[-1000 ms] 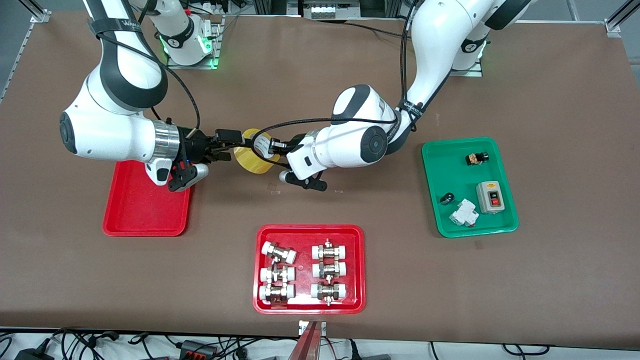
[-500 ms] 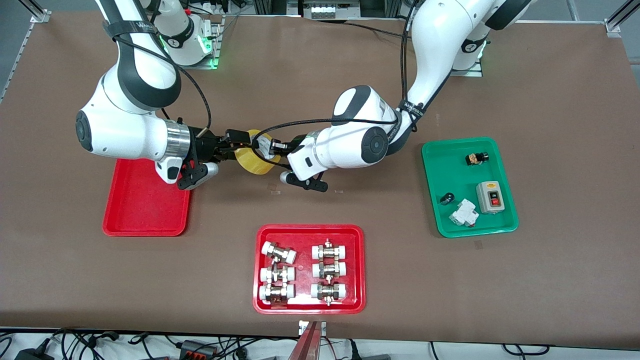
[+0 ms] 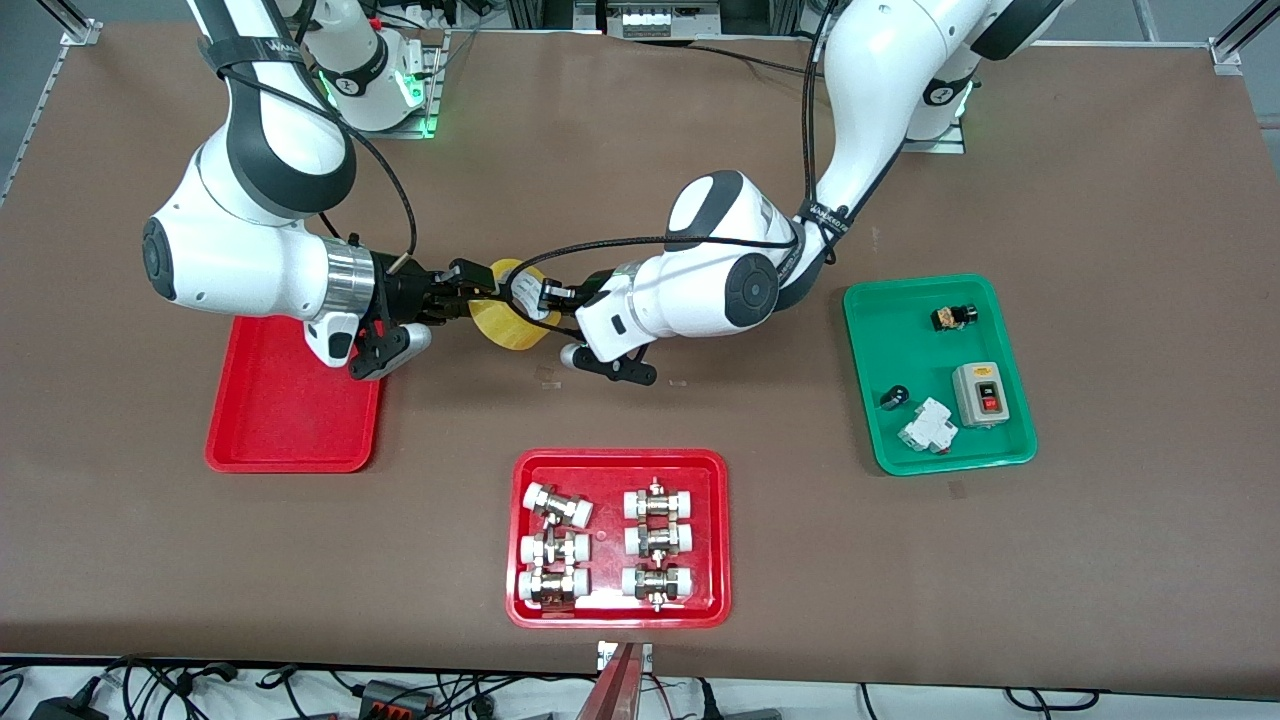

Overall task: Left arm passes tape to right arm into tray
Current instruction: 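Close the right gripper on the tape roll held by the left gripper, then open the left gripper and withdraw while the right gripper lowers the tape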

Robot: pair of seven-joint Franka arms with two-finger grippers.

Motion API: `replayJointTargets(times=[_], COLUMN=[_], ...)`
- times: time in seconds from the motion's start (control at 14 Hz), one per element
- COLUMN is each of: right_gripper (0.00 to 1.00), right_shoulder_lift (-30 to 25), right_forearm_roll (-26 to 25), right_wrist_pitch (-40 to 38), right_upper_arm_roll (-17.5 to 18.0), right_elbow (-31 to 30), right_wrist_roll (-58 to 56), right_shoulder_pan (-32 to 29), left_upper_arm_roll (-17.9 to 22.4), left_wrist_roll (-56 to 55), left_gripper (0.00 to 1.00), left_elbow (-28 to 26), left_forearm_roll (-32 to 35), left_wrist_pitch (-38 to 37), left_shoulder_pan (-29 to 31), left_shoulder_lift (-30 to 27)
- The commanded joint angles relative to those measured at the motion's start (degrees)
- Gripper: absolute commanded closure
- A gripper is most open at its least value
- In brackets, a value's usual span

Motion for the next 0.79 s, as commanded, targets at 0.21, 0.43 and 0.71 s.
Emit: replayJointTargets(times=[0.21, 0.43, 0.71], right_gripper=[0.86, 0.86, 0.85], right_shoulder_lift=[-0.93, -0.93, 1.0], right_forearm_roll=[0.11, -5.14, -9.39], right_wrist_pitch=[-3.05, -4.71, -11.04], right_upper_arm_roll=[-0.56, -0.65, -0.65], right_elbow=[2.19, 2.02, 0.53], right_wrist_roll=[-0.47, -0.99, -4.58], right_shoulder_pan=[-1.63, -3.47, -11.01], left_upper_arm_roll=[-0.39, -0.39, -0.38], left_wrist_roll=[2.96, 3.3, 17.75], left_gripper=[0.0, 0.0, 0.0], left_elbow=[-0.06, 0.38, 0.73], left_forearm_roll=[0.05, 0.04, 13.0], left_wrist_pitch=[-6.04, -20.18, -33.92], left_shoulder_pan=[7.14, 16.8, 29.99], left_shoulder_lift=[-3.81, -8.82, -15.76])
